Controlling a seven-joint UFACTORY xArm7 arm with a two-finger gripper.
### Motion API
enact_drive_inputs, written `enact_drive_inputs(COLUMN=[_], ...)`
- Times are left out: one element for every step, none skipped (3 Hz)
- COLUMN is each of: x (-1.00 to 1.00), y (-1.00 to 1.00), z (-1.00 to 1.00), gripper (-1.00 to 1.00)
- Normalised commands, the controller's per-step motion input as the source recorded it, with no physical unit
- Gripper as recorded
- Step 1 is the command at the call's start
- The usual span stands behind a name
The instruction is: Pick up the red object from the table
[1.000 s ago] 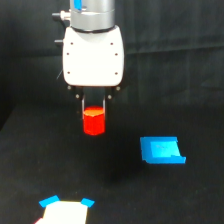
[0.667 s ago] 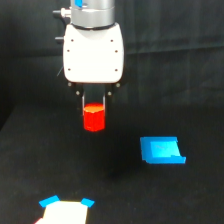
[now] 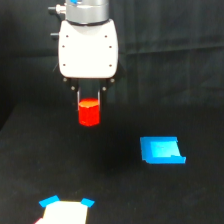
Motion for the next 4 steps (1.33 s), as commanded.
enact_drive_inputs(x=[-0.2, -0.13, -0.18, -0.13], y=[-0.07, -0.7, 0.05, 0.1], z=[0.17, 0.37, 0.46, 0.48], gripper=[-1.0, -1.0, -1.0, -1.0])
